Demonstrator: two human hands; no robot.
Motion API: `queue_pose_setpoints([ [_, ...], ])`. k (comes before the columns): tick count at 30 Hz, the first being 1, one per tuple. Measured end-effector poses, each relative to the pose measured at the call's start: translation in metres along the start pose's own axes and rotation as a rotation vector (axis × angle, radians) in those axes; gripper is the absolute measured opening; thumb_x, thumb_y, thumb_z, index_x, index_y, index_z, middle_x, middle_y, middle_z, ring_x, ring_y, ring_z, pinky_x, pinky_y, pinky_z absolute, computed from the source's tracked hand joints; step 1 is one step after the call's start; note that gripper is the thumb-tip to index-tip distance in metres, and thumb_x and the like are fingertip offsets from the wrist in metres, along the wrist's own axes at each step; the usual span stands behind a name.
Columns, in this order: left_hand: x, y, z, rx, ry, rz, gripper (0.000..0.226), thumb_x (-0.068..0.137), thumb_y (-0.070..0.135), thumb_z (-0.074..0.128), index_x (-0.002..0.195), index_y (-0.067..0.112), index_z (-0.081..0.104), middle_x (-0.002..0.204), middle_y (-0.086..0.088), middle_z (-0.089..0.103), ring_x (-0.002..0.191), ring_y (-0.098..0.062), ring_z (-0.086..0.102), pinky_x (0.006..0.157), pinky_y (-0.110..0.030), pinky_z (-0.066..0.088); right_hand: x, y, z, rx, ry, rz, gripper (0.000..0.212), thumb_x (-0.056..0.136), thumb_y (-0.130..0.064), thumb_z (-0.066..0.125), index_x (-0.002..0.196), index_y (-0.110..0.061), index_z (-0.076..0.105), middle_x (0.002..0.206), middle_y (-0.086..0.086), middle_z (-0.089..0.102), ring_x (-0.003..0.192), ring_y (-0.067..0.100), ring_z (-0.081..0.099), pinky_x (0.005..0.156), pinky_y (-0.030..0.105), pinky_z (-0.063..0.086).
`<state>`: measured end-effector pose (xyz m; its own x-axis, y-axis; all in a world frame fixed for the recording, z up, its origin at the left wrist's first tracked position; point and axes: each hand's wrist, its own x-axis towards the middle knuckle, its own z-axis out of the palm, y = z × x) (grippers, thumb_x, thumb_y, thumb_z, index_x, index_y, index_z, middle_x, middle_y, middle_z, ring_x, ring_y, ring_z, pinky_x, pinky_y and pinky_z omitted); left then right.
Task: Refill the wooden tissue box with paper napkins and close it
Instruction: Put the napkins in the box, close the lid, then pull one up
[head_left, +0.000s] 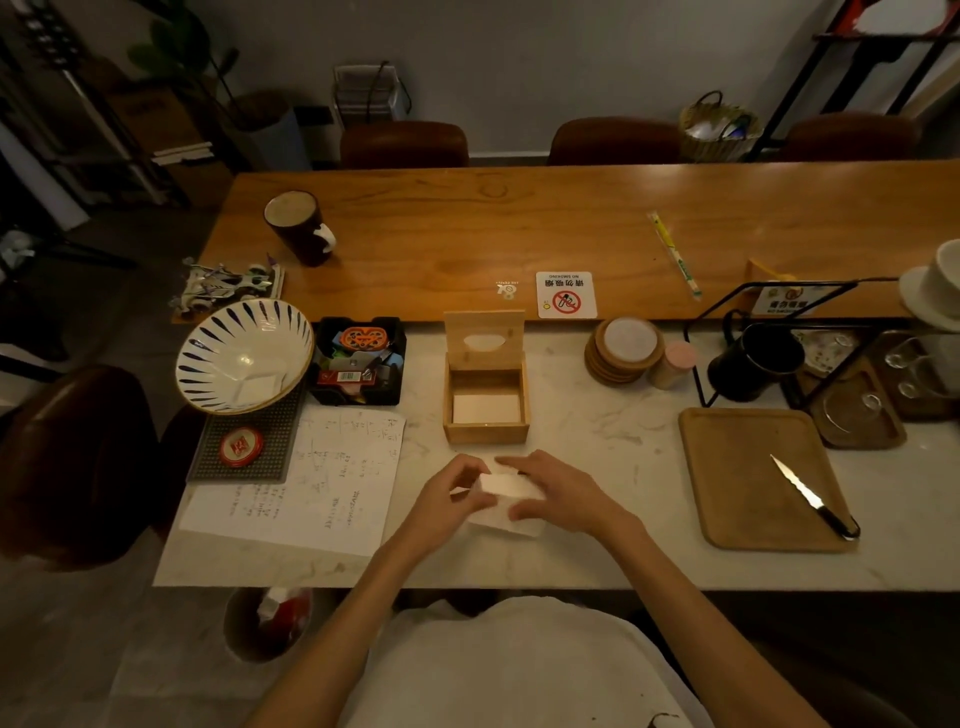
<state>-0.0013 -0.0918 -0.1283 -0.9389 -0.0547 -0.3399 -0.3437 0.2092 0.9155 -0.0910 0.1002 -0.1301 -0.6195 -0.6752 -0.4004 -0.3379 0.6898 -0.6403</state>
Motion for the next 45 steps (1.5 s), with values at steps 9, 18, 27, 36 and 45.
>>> queue_pose_setpoints([
  [9,0.033,0.022,-0.024,-0.273,0.622,-0.105,0.021,0.098,0.029,0.055,0.112,0.015,0.048,0.096,-0.001,0.054,0.086,-0.015,0.054,0.082,-0.037,0.051,-0.031,0.014,-0.017,1.088,0.198,0.212,0.053,0.077,-0.031,0.078,0.124,-0.014,0.061,0.117,0.012,0.07,0.102,0.024,0.07,0.086,0.039,0.057],
  [18,0.071,0.02,-0.053,-0.275,0.223,-0.229,0.032,0.101,0.009,0.047,0.132,0.016,0.051,0.116,-0.009,0.057,0.095,-0.016,0.062,0.079,-0.034,0.058,0.071,-0.072,-0.139,0.114,-0.021,-0.084,0.054,0.092,-0.018,0.064,0.141,-0.021,0.041,0.134,0.002,0.055,0.122,0.024,0.054,0.098,0.036,0.045],
  [27,0.071,0.023,-0.062,-0.162,0.204,-0.388,0.029,0.099,0.015,0.049,0.127,0.019,0.054,0.116,-0.009,0.062,0.096,-0.019,0.062,0.084,-0.034,0.053,0.158,-0.095,-0.117,-0.575,-0.504,0.067,0.064,0.095,-0.026,0.06,0.15,-0.024,0.028,0.153,0.003,0.037,0.138,0.028,0.036,0.111,0.041,0.033],
  [36,0.074,0.024,-0.06,-0.145,0.225,-0.396,0.033,0.098,0.016,0.053,0.131,0.016,0.054,0.113,-0.006,0.061,0.094,-0.014,0.059,0.067,-0.021,0.047,0.154,-0.074,-0.105,-0.525,-0.504,0.068,0.056,0.096,-0.031,0.055,0.147,-0.019,0.035,0.152,0.004,0.038,0.138,0.025,0.036,0.11,0.037,0.031],
  [45,0.077,0.026,-0.058,-0.111,0.25,-0.41,0.033,0.097,0.014,0.054,0.13,0.014,0.055,0.101,-0.004,0.062,0.089,-0.013,0.058,0.068,-0.022,0.045,0.172,-0.082,-0.085,-0.683,-0.629,0.149,0.027,0.098,-0.022,0.043,0.112,-0.004,0.058,0.11,0.004,0.058,0.113,0.027,0.05,0.098,0.036,0.039],
])
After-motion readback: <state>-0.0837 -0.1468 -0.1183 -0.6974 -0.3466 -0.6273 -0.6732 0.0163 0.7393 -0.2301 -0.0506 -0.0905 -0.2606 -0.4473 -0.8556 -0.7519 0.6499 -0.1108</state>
